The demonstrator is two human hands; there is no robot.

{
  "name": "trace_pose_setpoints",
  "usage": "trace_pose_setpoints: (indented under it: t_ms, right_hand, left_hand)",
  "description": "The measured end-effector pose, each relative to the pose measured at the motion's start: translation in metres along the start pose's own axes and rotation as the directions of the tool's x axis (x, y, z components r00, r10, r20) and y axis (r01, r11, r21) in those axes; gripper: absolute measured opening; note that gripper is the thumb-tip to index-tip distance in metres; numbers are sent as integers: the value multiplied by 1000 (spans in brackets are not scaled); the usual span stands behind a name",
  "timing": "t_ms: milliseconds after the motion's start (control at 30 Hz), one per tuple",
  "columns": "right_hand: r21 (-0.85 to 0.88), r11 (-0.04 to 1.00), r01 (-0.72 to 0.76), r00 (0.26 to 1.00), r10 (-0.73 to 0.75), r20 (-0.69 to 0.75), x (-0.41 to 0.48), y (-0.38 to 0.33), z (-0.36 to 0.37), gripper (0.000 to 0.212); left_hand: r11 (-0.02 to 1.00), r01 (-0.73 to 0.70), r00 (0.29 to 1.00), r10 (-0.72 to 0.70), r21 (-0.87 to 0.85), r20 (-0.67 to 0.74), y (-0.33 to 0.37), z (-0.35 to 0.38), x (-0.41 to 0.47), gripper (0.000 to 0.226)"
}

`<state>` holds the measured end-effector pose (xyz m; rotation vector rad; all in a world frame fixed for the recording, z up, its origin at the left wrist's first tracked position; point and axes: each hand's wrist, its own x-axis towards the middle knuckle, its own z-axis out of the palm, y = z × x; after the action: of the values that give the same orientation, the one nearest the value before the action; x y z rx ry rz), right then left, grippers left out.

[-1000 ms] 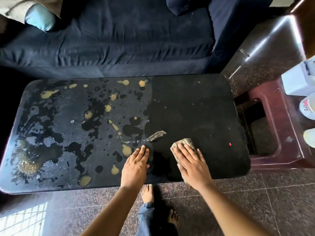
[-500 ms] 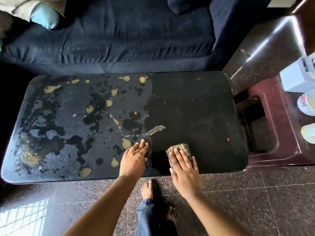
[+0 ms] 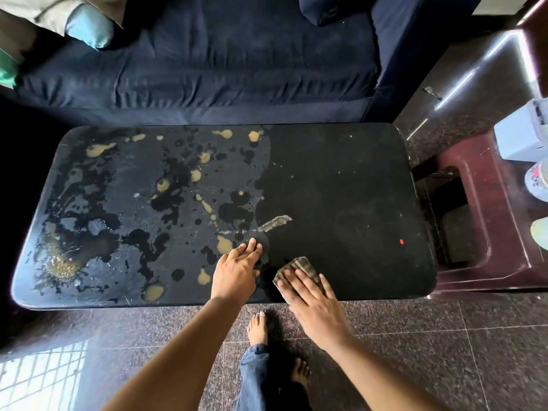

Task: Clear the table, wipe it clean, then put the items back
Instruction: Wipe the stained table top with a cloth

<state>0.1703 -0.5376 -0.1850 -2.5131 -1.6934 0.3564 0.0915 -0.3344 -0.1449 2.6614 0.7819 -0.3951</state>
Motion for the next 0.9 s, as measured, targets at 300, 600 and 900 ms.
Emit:
trace_pose_setpoints:
  t_ms: [300,600,900]
  right_hand:
    - [67,965,254,967,-255,4,19,-8,-1,55]
    - [208,963,171,985,-164,-51,100,34,-39,54]
    - [499,849,-171,914,327,-243,273,35,-77,51]
  left_hand:
    - [998,-66,998,66,5,-1,-7,-10,4,60]
    - [994,-56,993,46,-95,-105,-37,-61,62,44]
    - [998,51,994,-54,-41,-90,-77,-122,174,55]
